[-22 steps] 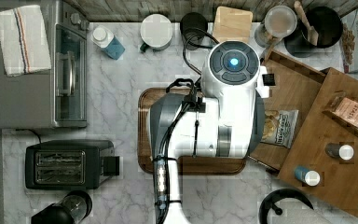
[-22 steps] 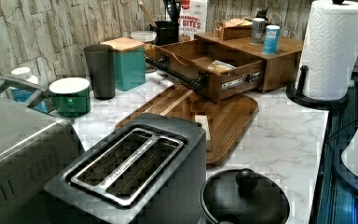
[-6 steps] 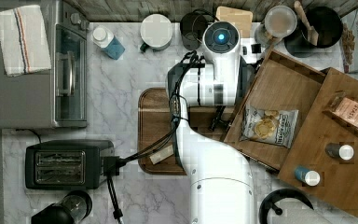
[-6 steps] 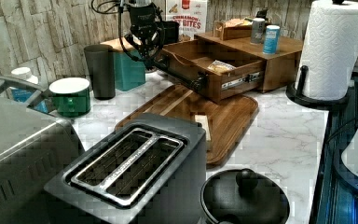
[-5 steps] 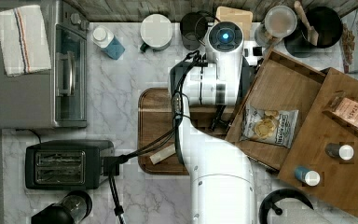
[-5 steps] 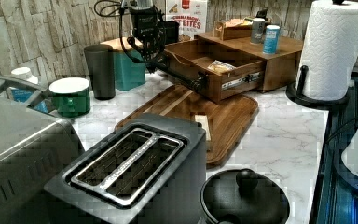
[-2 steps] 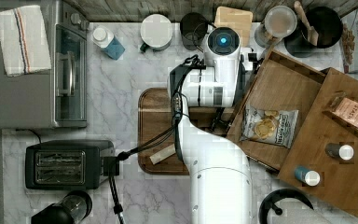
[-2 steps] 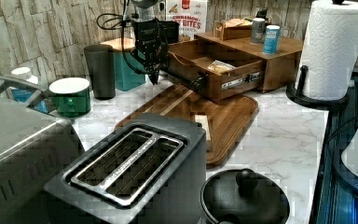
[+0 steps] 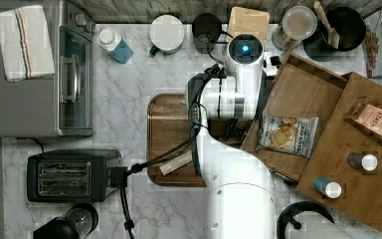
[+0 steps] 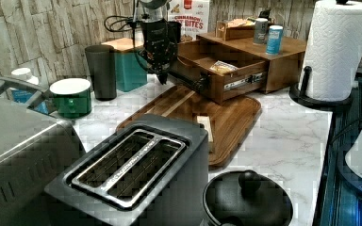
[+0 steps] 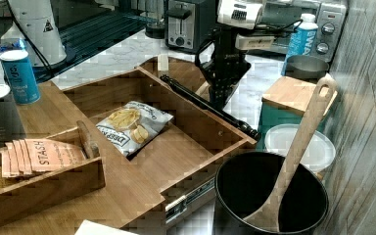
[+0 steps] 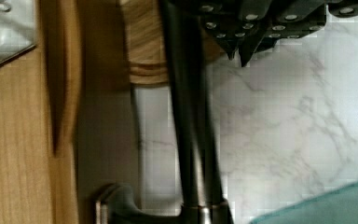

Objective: Close the drawer.

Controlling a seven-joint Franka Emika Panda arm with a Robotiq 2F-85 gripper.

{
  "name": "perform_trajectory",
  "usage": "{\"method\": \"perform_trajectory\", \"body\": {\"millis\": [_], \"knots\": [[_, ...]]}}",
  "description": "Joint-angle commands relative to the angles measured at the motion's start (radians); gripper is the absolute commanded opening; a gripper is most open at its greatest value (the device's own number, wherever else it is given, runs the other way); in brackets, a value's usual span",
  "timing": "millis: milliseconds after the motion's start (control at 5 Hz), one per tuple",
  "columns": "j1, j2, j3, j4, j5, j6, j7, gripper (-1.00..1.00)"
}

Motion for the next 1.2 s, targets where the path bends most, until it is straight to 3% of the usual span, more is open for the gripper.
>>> {"method": "perform_trajectory", "body": {"millis": [200,600,800,1000,1200], "knots": [[-0.186,-0.148,-0.049,-0.076,0.026,0.04,-0.291,-1.0],[-0.301,-0.078,-0.087,-0.088,0.043,0.152,-0.492,-1.0],[-0.351,-0.069,-0.125,-0.093,0.077,0.149,-0.528,-1.0],[-0.399,-0.026,-0.145,-0.005,0.072,0.034,-0.561,-1.0],[-0.45,-0.021,-0.167,-0.028,0.079,0.07,-0.498,-1.0]]}}
